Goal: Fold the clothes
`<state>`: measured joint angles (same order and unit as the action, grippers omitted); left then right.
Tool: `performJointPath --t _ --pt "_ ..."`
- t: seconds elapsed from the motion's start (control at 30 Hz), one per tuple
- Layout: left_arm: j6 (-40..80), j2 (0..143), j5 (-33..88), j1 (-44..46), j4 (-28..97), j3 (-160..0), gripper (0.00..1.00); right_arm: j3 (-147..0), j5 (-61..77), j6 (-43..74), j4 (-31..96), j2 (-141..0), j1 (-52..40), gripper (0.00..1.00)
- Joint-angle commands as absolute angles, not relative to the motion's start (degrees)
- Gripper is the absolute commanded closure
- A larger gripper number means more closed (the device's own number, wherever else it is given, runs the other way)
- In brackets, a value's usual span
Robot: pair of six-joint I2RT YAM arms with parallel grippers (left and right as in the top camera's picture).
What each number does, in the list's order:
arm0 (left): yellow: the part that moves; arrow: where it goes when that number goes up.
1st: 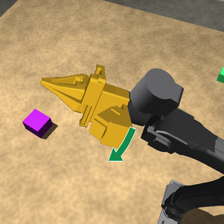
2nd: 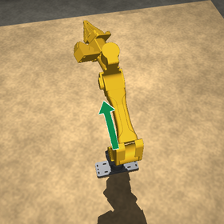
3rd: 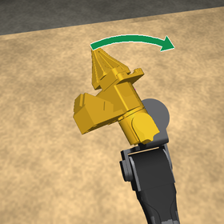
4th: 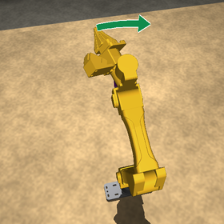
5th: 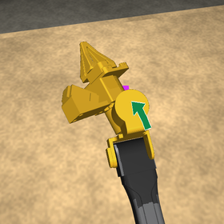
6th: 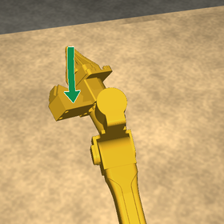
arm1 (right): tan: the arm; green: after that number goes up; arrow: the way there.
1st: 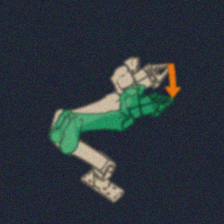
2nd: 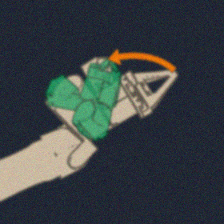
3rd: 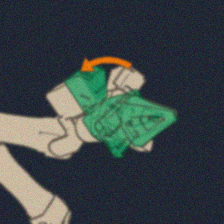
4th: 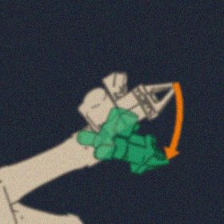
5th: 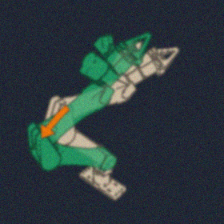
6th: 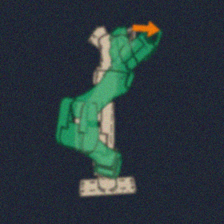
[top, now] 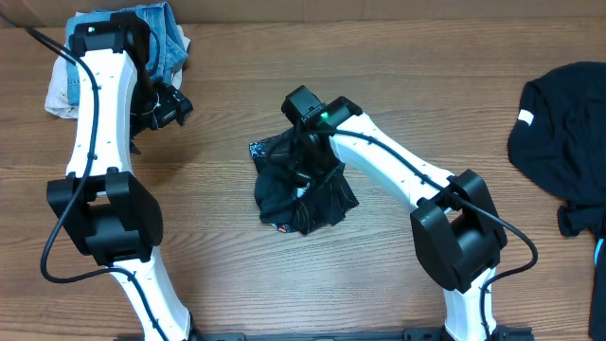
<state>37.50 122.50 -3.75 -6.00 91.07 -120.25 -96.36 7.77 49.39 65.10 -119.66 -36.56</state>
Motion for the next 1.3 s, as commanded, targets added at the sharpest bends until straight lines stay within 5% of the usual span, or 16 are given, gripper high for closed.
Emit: performJointPath --t 0.0,0.27,0.43,0.73,0.93,1.03,1.13,1.27 --pt "37.23 122.06 -5.1 -5.58 91.0 -119.87 0.0 -96.07 1.85 42.85 66.65 -119.81 -34.35 0.93" --pt "37.26 122.06 -5.1 -5.58 91.02 -119.9 0.0 -96.12 -5.52 27.07 73.21 -119.81 -26.81 0.94" --pt "37.26 122.06 -5.08 -5.58 91.0 -119.87 0.0 -96.12 -5.56 23.86 73.91 -119.81 -23.44 0.67" --pt "37.26 122.08 -5.08 -5.58 91.0 -119.87 0.0 -96.57 -12.8 22.04 78.06 -119.81 -22.37 0.63" --pt "37.28 122.13 -5.04 -5.56 90.65 -119.87 0.0 -103.24 -2.61 21.98 84.27 -119.79 -22.55 0.64" --pt "37.26 122.13 -5.04 -5.56 90.61 -119.87 0.0 -104.27 15.09 10.44 83.18 -119.81 -22.92 0.63" --pt "37.26 122.13 -5.06 -5.56 90.67 -119.87 0.0 -102.85 17.26 6.79 81.25 -119.81 -24.01 0.43" --pt "37.23 122.13 -5.08 -5.56 90.78 -119.87 0.0 -100.44 15.44 5.28 79.09 -119.83 -24.64 0.42"
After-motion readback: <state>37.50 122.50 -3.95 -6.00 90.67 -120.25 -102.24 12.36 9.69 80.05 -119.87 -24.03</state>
